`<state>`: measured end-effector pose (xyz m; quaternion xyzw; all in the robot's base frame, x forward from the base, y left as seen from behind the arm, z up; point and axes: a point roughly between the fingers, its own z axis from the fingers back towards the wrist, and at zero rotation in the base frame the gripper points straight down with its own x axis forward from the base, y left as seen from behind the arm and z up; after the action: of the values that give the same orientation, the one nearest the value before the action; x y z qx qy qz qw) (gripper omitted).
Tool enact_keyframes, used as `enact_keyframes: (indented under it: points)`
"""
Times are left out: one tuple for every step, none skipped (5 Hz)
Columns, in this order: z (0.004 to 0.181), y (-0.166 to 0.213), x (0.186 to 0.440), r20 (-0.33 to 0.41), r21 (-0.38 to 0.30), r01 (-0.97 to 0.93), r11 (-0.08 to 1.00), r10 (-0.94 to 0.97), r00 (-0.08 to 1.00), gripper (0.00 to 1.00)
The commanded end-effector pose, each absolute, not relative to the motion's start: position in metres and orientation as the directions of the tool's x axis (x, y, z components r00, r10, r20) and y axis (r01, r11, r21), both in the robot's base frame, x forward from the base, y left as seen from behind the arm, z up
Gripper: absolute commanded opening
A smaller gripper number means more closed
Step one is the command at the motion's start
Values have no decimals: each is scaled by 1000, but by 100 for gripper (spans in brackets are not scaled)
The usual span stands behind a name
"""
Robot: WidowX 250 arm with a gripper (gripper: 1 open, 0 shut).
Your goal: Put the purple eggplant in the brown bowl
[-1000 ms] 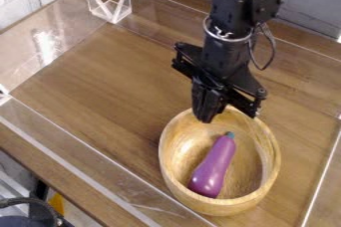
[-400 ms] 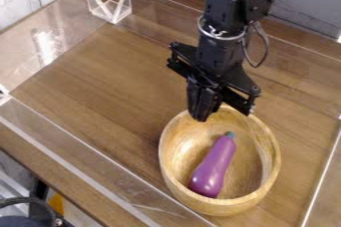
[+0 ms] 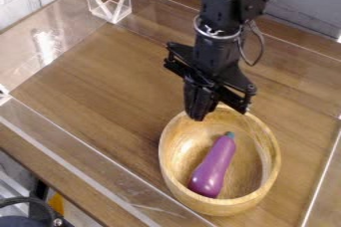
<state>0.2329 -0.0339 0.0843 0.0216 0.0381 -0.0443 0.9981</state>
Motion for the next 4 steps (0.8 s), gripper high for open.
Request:
enact_keyframes:
  points:
    - [92, -31, 242, -40, 37, 77, 996, -76, 996, 0]
    - [91, -29, 243, -42, 34, 71, 997, -69, 997, 0]
    - [91, -28, 244, -43, 31, 66, 997, -64, 997, 0]
    - [91, -26, 244, -43, 27, 60, 998, -59, 997, 0]
